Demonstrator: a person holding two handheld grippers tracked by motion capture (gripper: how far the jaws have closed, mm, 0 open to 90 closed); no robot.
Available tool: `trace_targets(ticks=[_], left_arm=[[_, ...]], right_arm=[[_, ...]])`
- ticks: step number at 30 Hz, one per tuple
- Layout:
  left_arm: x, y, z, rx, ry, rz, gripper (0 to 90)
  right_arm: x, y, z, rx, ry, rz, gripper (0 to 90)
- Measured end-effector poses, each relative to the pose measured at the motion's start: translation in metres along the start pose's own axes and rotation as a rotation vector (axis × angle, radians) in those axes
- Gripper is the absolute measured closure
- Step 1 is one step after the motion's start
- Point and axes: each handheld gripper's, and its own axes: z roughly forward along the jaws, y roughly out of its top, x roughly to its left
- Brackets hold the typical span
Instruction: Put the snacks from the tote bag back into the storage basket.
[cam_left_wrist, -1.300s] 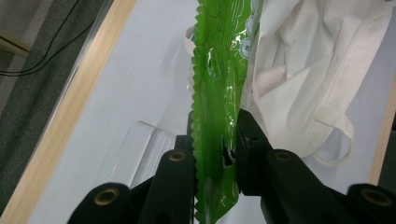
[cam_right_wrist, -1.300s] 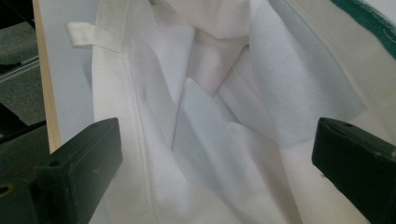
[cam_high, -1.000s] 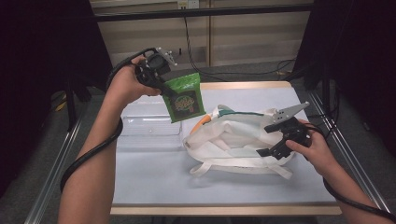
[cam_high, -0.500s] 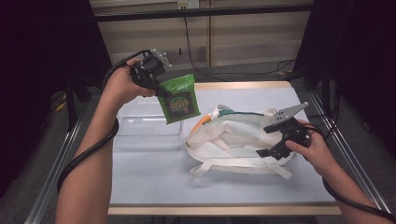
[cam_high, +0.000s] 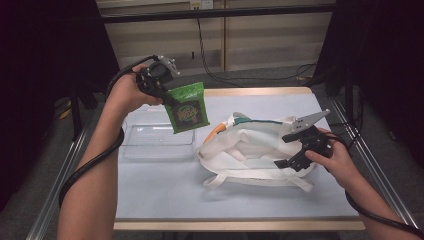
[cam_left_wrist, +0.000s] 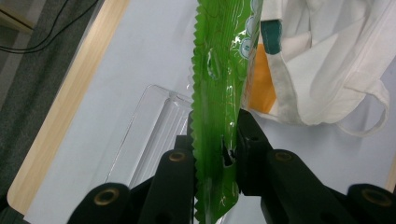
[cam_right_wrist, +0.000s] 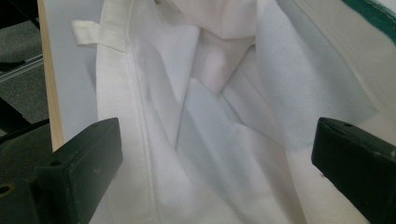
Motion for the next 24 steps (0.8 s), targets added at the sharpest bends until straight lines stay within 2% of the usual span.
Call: trace_targets(ticks=[4,11,17,18,21,24], left_arm=[[0.002,-0.003,0.0,0.016,0.0,-0.007,78.8],[0.004,-0.01,0.0,-0.002,0.016,-0.027,78.6],[0.007,-0.013,-0.003,0.009,0.022,-0.014,78.6],[0.007,-0.014,-0.003,0.006,0.012,-0.024,78.6],[0.009,-0.018,-0.003,0.006,0.028,-0.037,78.6],[0.01,-0.022,-0.003,0.011,0.02,-0.045,78.5]], right_arm=[[0.0,0.0,0.0,-0.001,0.0,0.001,1.4],[0.0,0.0,0.0,0.001,-0.002,-0.004,1.4],[0.0,0.0,0.0,0.003,0.001,-0.003,1.4],[0.0,0.0,0.0,0.003,0.002,-0.003,1.4],[0.0,0.001,0.001,0.003,0.004,0.002,1.4],[0.001,0.0,0.002,0.003,0.006,-0.005,1.5]])
